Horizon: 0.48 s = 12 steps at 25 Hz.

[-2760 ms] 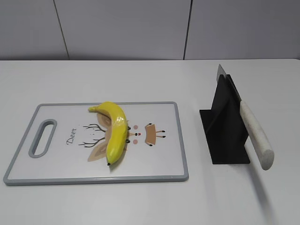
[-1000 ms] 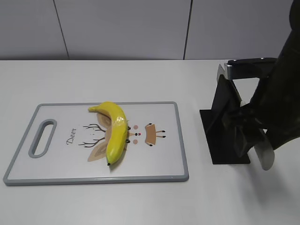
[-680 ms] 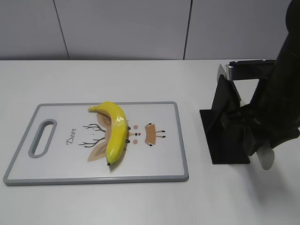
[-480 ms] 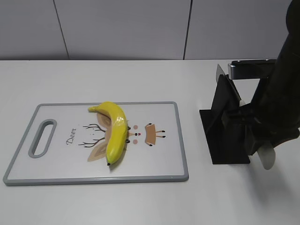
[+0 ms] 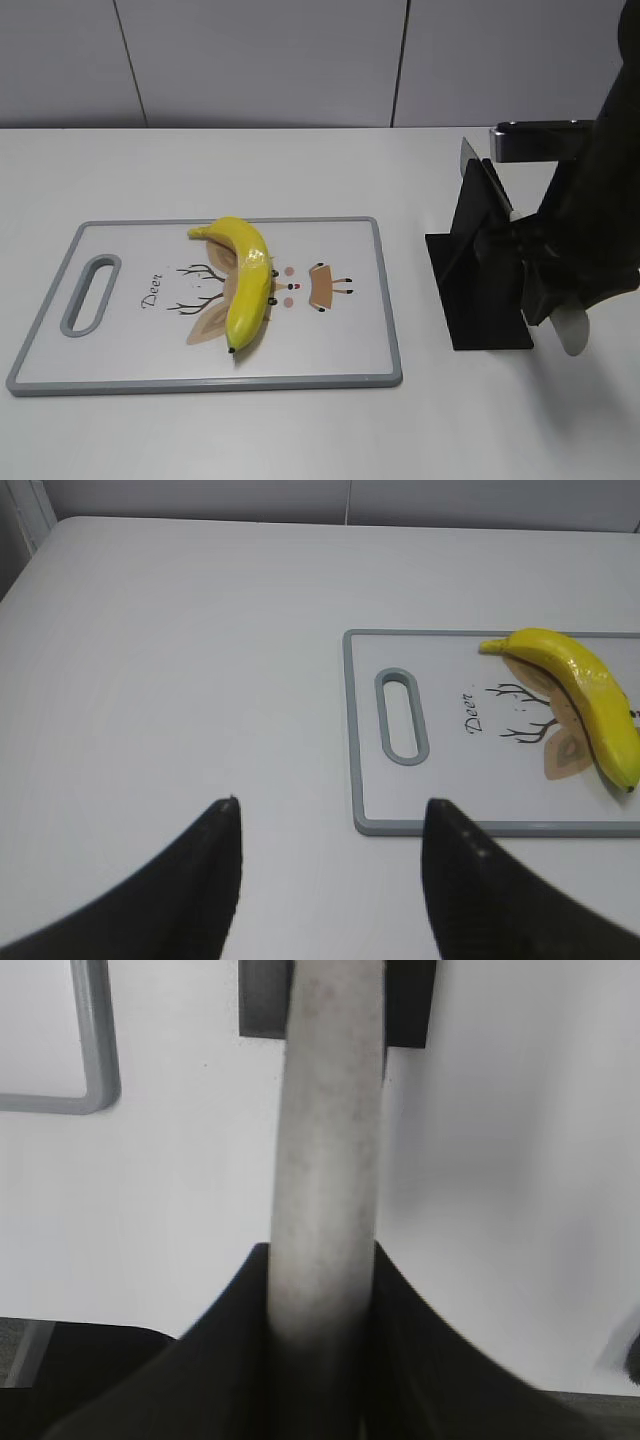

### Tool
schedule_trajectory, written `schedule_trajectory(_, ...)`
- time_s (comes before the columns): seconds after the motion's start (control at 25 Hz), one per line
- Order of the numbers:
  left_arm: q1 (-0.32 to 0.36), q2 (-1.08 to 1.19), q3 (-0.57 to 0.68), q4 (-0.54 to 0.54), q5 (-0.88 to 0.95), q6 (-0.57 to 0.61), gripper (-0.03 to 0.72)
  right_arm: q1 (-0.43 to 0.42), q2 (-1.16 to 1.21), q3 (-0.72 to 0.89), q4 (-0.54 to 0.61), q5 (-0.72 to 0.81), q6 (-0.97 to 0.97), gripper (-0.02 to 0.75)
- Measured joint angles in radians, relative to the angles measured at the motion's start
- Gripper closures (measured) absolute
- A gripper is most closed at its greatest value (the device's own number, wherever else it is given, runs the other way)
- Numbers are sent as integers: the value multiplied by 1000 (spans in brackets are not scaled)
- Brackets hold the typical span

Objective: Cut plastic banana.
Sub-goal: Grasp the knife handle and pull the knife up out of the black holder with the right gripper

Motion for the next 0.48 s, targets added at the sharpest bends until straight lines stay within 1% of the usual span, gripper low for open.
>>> schedule_trajectory(0.28, 0, 0, 0, 0, 0, 0, 137, 0, -54, -54, 9, 32, 13, 568)
schedule_trajectory(0.48, 0, 0, 0, 0, 0, 0, 137, 0, -81, -116, -16, 80, 15, 568)
